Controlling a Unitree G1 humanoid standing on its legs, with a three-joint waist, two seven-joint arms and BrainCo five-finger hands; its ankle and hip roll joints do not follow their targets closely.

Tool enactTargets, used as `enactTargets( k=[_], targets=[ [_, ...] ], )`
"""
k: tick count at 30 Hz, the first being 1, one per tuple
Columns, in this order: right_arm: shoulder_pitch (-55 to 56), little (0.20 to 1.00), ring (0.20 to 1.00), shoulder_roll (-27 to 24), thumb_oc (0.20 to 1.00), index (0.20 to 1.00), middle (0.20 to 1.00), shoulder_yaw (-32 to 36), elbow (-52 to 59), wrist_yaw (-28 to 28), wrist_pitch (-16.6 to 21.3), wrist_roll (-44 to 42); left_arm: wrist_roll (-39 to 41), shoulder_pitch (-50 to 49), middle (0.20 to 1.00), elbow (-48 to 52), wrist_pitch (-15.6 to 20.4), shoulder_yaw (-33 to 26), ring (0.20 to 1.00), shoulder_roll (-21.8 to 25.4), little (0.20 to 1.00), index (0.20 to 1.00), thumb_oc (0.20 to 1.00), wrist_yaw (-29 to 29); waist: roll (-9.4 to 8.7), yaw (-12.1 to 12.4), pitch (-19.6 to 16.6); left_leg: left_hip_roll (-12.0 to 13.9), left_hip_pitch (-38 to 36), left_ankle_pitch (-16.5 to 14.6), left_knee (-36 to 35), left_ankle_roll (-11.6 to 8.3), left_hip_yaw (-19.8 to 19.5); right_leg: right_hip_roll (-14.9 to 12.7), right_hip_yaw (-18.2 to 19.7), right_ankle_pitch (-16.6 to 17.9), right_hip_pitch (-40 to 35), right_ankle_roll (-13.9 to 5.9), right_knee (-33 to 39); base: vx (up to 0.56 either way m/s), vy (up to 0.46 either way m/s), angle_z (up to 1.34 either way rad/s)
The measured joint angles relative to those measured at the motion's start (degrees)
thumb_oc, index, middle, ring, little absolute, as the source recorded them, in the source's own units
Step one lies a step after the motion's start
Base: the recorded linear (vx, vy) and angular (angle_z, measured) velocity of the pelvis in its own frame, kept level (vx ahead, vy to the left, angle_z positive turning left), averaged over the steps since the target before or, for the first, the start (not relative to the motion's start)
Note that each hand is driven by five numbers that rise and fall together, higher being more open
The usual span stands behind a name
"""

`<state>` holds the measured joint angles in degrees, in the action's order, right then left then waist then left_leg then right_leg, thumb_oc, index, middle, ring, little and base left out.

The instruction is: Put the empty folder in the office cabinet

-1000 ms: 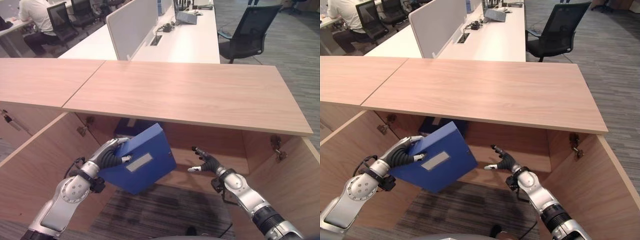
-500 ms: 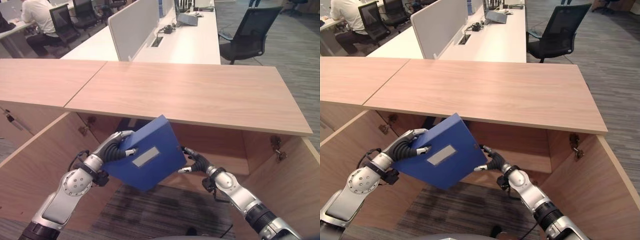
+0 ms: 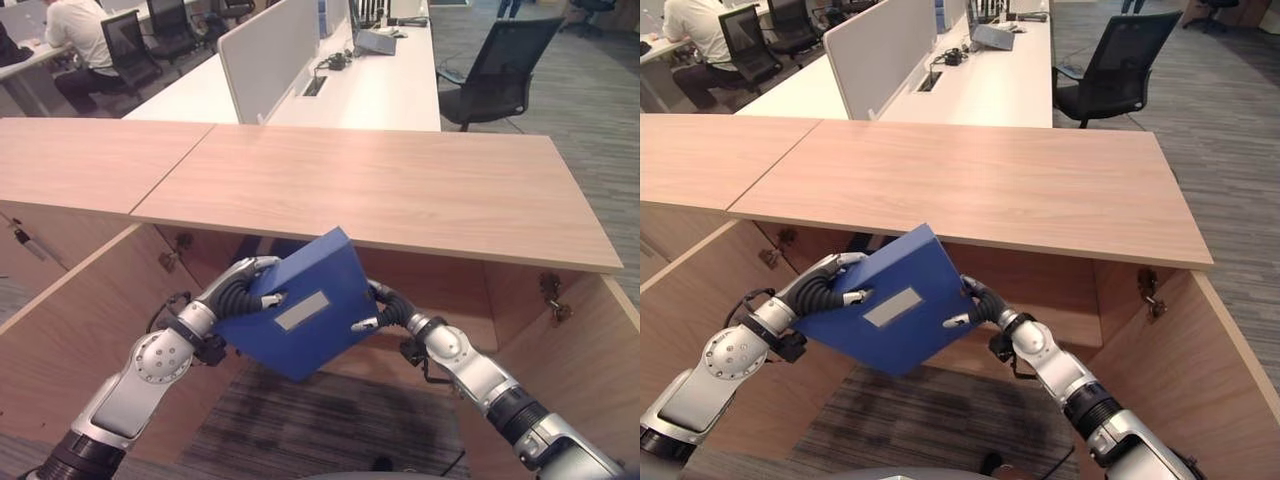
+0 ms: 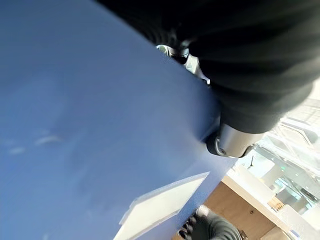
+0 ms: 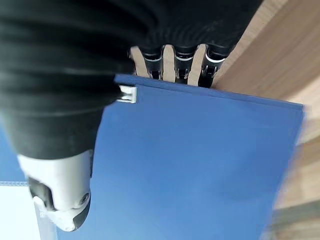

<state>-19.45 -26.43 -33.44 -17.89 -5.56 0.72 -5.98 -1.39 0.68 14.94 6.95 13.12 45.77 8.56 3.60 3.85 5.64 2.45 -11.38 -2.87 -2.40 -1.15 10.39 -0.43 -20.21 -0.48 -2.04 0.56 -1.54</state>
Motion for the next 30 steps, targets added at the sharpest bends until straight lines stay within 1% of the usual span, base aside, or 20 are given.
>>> enactTargets(
  k=[6,11,15,18,19,20,21,22,23,24,25,26,27,28,30],
  targets=[
    [-2.12,1.0,1.0,0.07,1.0,1.0,1.0,-0.11,0.03,0.04,0.39,0.01,1.04,0.21,0.2,1.21,0.06,0.94,0.2,0.56,0.2,0.2,0.2,1.19,0.0,0.11,-0.07,-0.02,0.03,0.0,0.01,-0.01,-0.09,0.0,-0.05,0.08,-0.05,0.04,0.01,0.0,0.0,0.0],
    [-2.12,1.0,1.0,0.45,1.0,1.0,1.0,-0.44,-0.31,0.11,0.43,-1.12,1.62,1.98,0.2,1.36,0.03,2.21,0.2,2.72,0.2,0.2,0.2,1.23,-0.03,0.17,-0.11,-0.03,0.08,0.01,0.06,-0.02,-0.21,0.0,-0.17,0.15,-0.14,0.1,0.01,0.0,0.0,0.0],
    [-2.11,1.0,1.0,0.54,1.0,1.0,1.0,-0.51,-0.41,0.0,0.43,-1.89,2.23,2.27,0.2,1.42,0.02,2.54,0.2,3.59,0.2,0.2,0.2,1.23,-0.27,0.03,-0.4,-0.03,0.11,0.01,0.09,-0.02,-0.23,0.0,-0.2,0.15,-0.14,0.1,0.03,0.0,0.0,0.0],
    [-3.6,1.0,1.0,1.8,1.0,1.0,1.0,-2.32,-4.35,-0.06,1.1,-2.19,2.23,4.04,0.2,1.51,-0.51,3.25,0.2,5.44,0.2,0.2,0.2,2.09,-0.81,-0.01,-0.94,-0.02,0.17,0.02,0.22,-0.03,-0.3,-0.01,-0.23,0.17,-0.14,0.12,0.04,0.0,0.0,0.0],
    [-3.98,0.821,0.821,2.3,0.821,0.821,0.821,-2.84,-5.2,-0.32,1.13,-3.44,2.23,4.46,0.2,1.55,-0.53,3.4,0.2,6.09,0.2,0.2,0.2,2.1,-0.89,-0.01,-0.99,-0.03,0.18,0.02,0.28,-0.04,-0.29,-0.03,-0.22,0.18,-0.14,0.12,0.05,0.0,0.0,0.0],
    [-4.05,0.821,0.821,2.93,0.821,0.821,0.821,-2.82,-5.94,-0.6,1.13,-5.2,2.18,5.5,0.2,1.55,-0.64,3.75,0.2,6.85,0.2,0.2,0.2,2.19,-1.07,0.08,-1.09,-0.02,0.18,0.03,0.35,-0.05,-0.29,-0.04,-0.22,0.19,-0.14,0.13,0.05,0.0,0.0,0.0],
    [-4.27,0.501,0.501,3.24,0.501,0.501,0.501,-2.95,-6.67,-0.88,1.12,-6.78,2.09,6.48,0.2,1.53,-0.72,4.22,0.2,7.66,0.2,0.2,0.2,2.28,-1.19,0.29,-1.18,-0.02,0.21,0.05,0.36,-0.08,-0.31,-0.04,-0.23,0.19,-0.14,0.13,0.01,0.0,0.0,0.0],
    [-4.48,0.2,0.2,3.18,0.2,0.2,0.2,-2.97,-6.88,-1.36,1.12,-7.49,2.1,6.99,0.2,1.53,-0.72,4.76,0.2,8.5,0.2,0.2,0.2,2.21,-1.22,0.46,-1.21,-0.03,0.21,0.06,0.36,-0.1,-0.31,-0.06,-0.23,0.19,-0.11,0.12,0.01,0.0,0.0,0.0],
    [-4.64,0.2,0.2,3.23,0.2,0.2,0.2,-3.51,-6.97,-1.94,0.85,-8.99,1.99,7.7,0.2,1.53,-0.76,5.07,0.2,8.21,0.2,0.2,0.2,2.18,-1.33,0.55,-1.27,-0.02,0.24,0.06,0.44,-0.11,-0.33,-0.1,-0.23,0.19,-0.09,0.13,0.03,0.0,0.0,0.0],
    [-5.28,0.2,0.2,2.69,0.2,0.2,0.2,-5.32,-7.57,-3.55,-0.17,-13.19,0.78,10.33,0.2,1.36,-1.02,6.37,0.2,9.63,0.2,0.2,0.2,2.3,-1.94,1.24,-1.65,-0.02,0.32,0.13,0.44,-0.21,-0.34,-0.07,-0.26,0.19,0.01,0.13,0.01,0.0,0.0,0.0],
    [-5.37,0.2,0.2,2.5,0.2,0.2,0.2,-5.33,-7.55,-4.41,-0.52,-13.76,0.75,11.26,0.2,1.37,-1.02,7.18,0.2,10.29,0.2,0.2,0.2,2.3,-2.13,1.36,-1.77,-0.01,0.32,0.14,0.44,-0.22,-0.36,-0.07,-0.27,0.19,0.01,0.13,0.01,0.0,0.0,0.0],
    [-5.59,0.2,0.2,2.29,0.2,0.2,0.2,-5.52,-7.51,-5.07,-1.14,-15.06,0.11,12.1,0.2,1.31,-1.03,7.75,0.2,10.22,0.2,0.2,0.2,2.28,-2.3,1.47,-1.87,-0.02,0.33,0.14,0.5,-0.22,-0.37,-0.09,-0.26,0.19,0.02,0.14,-0.03,-0.02,-0.019,0.04],
    [-6.03,0.2,0.2,1.28,0.2,0.2,0.2,-6.88,-7.52,-5.62,-1.94,-17.14,-1.86,15.18,0.2,0.87,-1.21,9.37,0.2,9.75,0.2,0.2,0.2,2.28,-2.79,1.84,-2.19,-0.06,0.54,0.17,0.58,-0.28,-0.56,-0.17,-0.5,0.22,0.09,0.13,-0.05,-0.02,-0.011,0.08],
    [-6.3,0.2,0.2,0.19,0.2,0.2,0.2,-7.76,-7.31,-6.72,-1.83,-18.3,-2.36,16.78,0.2,0.67,-1.46,10.59,0.2,10.09,0.2,0.2,0.2,2.31,-3.28,1.79,-2.58,-0.09,0.65,0.21,0.6,-0.32,-0.8,-0.24,-0.74,0.22,0.11,0.12,-0.02,-0.02,-0.012,0.08],
    [-6.24,0.2,0.2,-0.53,0.2,0.2,0.2,-7.97,-7.39,-6.99,-2.2,-19.55,-2.56,17.52,0.2,-0.26,-1.88,11.54,0.2,8.47,0.2,0.2,0.2,2.3,-3.55,1.5,-2.89,-0.16,0.73,0.21,0.62,-0.32,-0.81,-0.31,-0.76,0.27,0.24,0.11,-0.01,-0.01,-0.004,0.02]
  ],
)
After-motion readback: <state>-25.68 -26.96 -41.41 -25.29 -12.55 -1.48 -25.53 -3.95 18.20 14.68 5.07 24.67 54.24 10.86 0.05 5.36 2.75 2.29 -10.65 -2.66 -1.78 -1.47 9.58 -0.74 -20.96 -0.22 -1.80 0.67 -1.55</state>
